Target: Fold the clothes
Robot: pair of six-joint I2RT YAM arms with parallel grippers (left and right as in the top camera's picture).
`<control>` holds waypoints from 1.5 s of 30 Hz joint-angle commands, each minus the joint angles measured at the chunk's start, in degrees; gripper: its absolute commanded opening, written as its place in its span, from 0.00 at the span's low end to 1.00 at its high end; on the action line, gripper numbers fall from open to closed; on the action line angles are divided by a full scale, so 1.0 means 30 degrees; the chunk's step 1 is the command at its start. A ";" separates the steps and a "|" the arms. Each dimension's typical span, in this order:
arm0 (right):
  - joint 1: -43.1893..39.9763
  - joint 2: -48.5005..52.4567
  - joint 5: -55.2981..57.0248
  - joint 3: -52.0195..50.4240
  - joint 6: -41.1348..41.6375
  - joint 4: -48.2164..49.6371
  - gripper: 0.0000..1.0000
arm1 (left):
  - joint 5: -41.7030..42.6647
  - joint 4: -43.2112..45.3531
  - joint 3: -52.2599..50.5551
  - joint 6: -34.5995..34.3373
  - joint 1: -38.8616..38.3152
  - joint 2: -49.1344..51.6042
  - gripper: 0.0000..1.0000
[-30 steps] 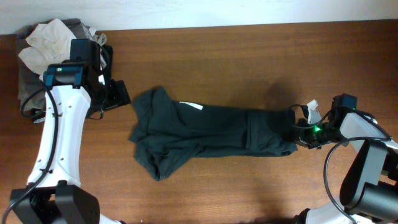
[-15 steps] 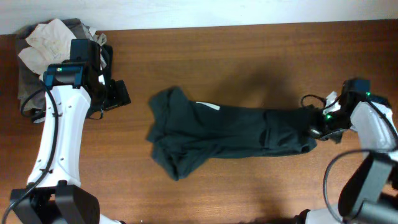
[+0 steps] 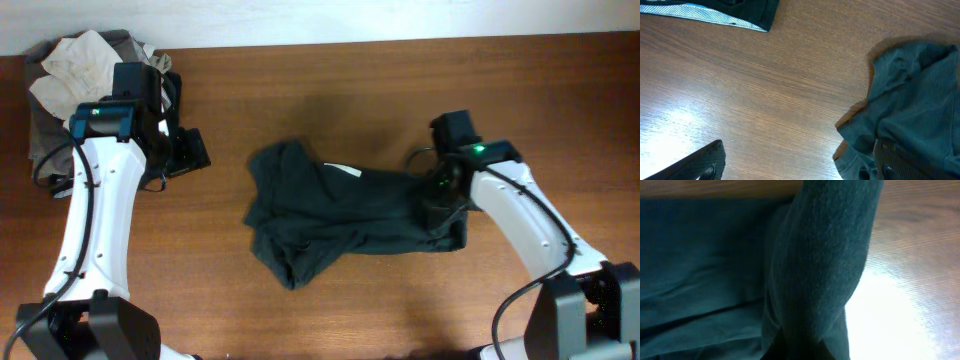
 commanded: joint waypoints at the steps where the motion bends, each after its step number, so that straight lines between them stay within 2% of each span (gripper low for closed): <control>1: 0.1326 0.1231 0.0568 0.0306 0.0517 0.0226 0.04 | -0.0073 0.0022 -0.0095 0.0102 0.0058 0.0138 0.94; 12: 0.3803 0.3184 -0.0066 0.0306 0.0991 0.0882 0.04 | -0.0073 0.0000 -0.0095 0.0102 0.0058 0.0138 0.94; 16: 0.4153 0.3184 -0.2018 0.0306 -0.1151 0.0816 0.04 | -0.0073 0.0007 -0.0095 0.0102 0.0058 0.0138 0.94; 17: 0.4153 0.3184 -0.2324 0.0306 -0.1151 0.0809 0.07 | -0.0073 0.0022 -0.0095 0.0102 0.0058 0.0138 0.94; 18: 0.4153 0.3184 -0.2674 0.0306 -0.1151 0.0823 0.17 | -0.0073 0.0022 -0.0095 0.0102 0.0058 0.0138 0.94; 20: 0.4153 0.3184 -0.3111 0.0306 -0.1151 0.0867 0.29 | -0.0073 0.0015 -0.0095 0.0102 0.0058 0.0138 0.94; 25: 0.4153 0.3184 -0.5034 0.0328 -0.1158 0.0984 0.35 | -0.0073 0.0029 -0.0095 0.0102 0.0058 0.0138 0.94; 27: 0.4153 0.3169 -0.6127 0.0474 -0.1464 0.0991 0.47 | -0.0073 0.0036 -0.0095 0.0102 0.0058 0.0138 0.94; 28: 0.4153 0.3169 -0.6914 0.0656 -0.1829 0.0903 0.49 | -0.0073 0.0036 -0.0095 0.0102 0.0058 0.0138 0.94; 31: 0.4131 0.2980 -0.7089 0.1683 -0.1690 -0.0036 0.50 | -0.0073 0.0036 -0.0095 0.0102 0.0058 0.0138 0.94; 35: 0.3650 0.2579 -0.6951 0.5027 -0.1581 -0.2557 0.61 | -0.0080 0.0036 -0.0095 0.0102 0.0058 0.0138 0.94; 36: 0.3439 0.2579 -0.6958 0.5654 -0.1588 -0.3038 0.60 | -0.0073 0.0044 -0.0095 0.0102 0.0058 0.0138 0.94; 37: 0.3147 0.2579 -0.6958 0.6266 -0.1588 -0.3410 0.46 | -0.0073 0.0036 -0.0095 0.0102 0.0058 0.0138 0.94; 39: 0.2506 0.2579 -0.6965 0.6725 -0.1770 -0.3381 0.07 | -0.0080 0.0044 -0.0095 0.0109 0.0058 0.0138 0.94; 40: 0.2157 0.2601 -0.6965 0.6659 -0.2004 -0.3213 0.04 | -0.0080 0.0044 -0.0095 0.0102 0.0058 0.0138 0.94; 43: 0.1078 0.2856 -0.7249 0.5909 -0.2674 -0.2973 0.04 | -0.0080 0.0036 -0.0095 0.0102 0.0058 0.0138 0.94; 45: 0.0328 0.3140 -0.8706 0.4823 -0.3497 -0.2062 0.04 | -0.0073 0.0051 -0.0095 0.0102 0.0058 0.0138 0.94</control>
